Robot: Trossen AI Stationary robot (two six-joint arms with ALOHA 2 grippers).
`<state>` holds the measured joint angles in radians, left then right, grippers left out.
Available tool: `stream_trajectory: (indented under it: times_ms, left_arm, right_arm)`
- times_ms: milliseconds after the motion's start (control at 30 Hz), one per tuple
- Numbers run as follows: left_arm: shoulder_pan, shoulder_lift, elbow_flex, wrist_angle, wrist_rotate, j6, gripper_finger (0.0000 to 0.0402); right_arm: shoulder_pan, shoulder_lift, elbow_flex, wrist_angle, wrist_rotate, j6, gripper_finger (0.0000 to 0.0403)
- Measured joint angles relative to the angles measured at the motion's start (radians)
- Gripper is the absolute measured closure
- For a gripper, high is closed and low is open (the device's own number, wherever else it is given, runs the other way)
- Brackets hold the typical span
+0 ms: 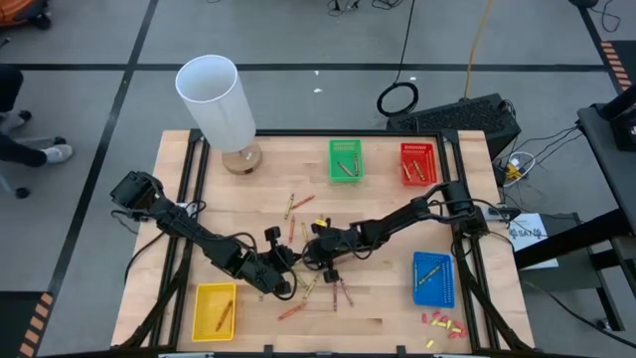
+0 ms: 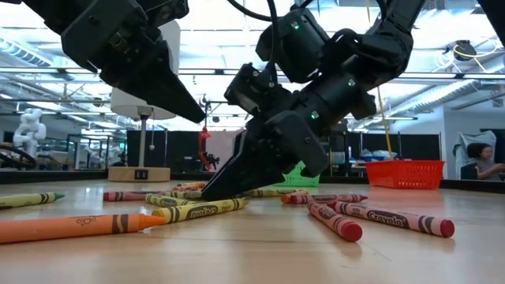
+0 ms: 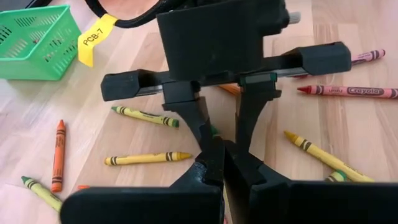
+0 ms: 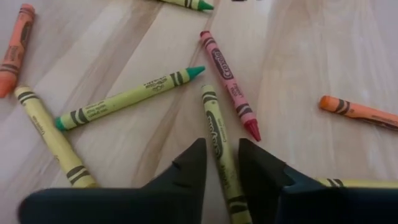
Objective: Sort crayons
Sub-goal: Put the green crayon into the red bin
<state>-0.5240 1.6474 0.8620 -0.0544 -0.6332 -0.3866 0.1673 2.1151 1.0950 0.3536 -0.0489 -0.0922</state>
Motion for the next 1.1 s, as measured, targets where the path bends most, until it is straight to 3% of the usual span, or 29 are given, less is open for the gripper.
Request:
stream_trajectory:
  times_ms: [200, 533, 967, 1100]
  left_arm:
    - [0.000, 0.000, 0.000, 0.000, 0.000, 0.000, 0.0395]
    - [0.000, 0.000, 0.000, -0.005, 0.000, 0.000, 0.0395]
    - [0.000, 0.000, 0.001, -0.007, 0.023, -0.002, 0.0395]
    - [0.000, 0.000, 0.001, -0.006, 0.025, -0.002, 0.0395]
  right_arm:
    - [0.000, 0.000, -0.002, -0.011, -0.053, -0.027, 0.0391]
    - [0.010, -0.069, -0.006, -0.075, -0.061, -0.037, 0.0399]
    - [0.112, -0.397, -0.008, -0.507, -0.054, 0.006, 0.0402]
    - [0.202, -0.502, -0.006, -0.659, 0.063, 0.034, 0.0402]
